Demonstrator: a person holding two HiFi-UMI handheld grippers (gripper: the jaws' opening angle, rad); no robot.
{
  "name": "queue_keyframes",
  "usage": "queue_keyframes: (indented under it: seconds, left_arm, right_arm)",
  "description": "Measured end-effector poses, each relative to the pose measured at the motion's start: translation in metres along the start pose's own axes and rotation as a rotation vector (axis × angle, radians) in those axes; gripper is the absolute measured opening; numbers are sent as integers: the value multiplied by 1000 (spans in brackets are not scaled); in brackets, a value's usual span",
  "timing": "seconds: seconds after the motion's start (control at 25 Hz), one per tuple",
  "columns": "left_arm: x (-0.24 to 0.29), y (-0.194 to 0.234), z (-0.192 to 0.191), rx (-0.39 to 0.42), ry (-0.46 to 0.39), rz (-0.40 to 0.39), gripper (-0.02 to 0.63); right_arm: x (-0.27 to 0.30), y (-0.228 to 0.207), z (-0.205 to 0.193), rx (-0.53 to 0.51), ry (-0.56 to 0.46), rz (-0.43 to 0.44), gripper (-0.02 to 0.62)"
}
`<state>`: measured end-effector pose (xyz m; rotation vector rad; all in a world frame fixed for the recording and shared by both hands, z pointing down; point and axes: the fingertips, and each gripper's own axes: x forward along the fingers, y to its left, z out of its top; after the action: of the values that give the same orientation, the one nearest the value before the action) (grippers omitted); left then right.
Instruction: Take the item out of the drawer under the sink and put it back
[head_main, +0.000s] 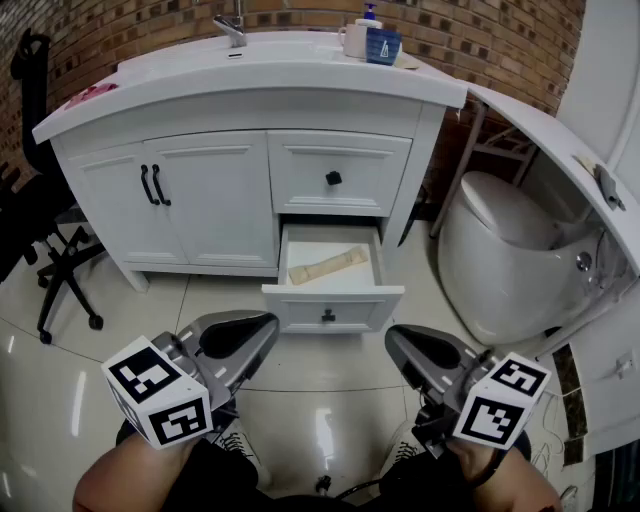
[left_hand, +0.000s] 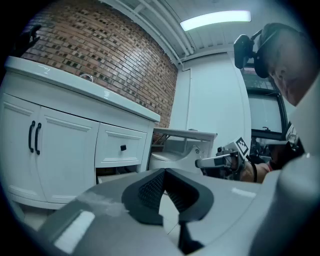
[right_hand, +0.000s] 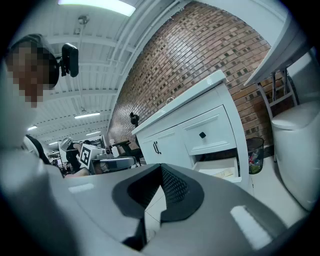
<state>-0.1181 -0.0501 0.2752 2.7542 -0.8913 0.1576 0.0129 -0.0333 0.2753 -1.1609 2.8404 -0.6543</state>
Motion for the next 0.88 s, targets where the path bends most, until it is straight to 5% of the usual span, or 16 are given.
queue_keyframes:
  seconds: [0.88]
  left_arm:
    - [34,1,9,-3,-4,-56,6]
  right_arm:
    - [18,-13,5,32,-1,37,5]
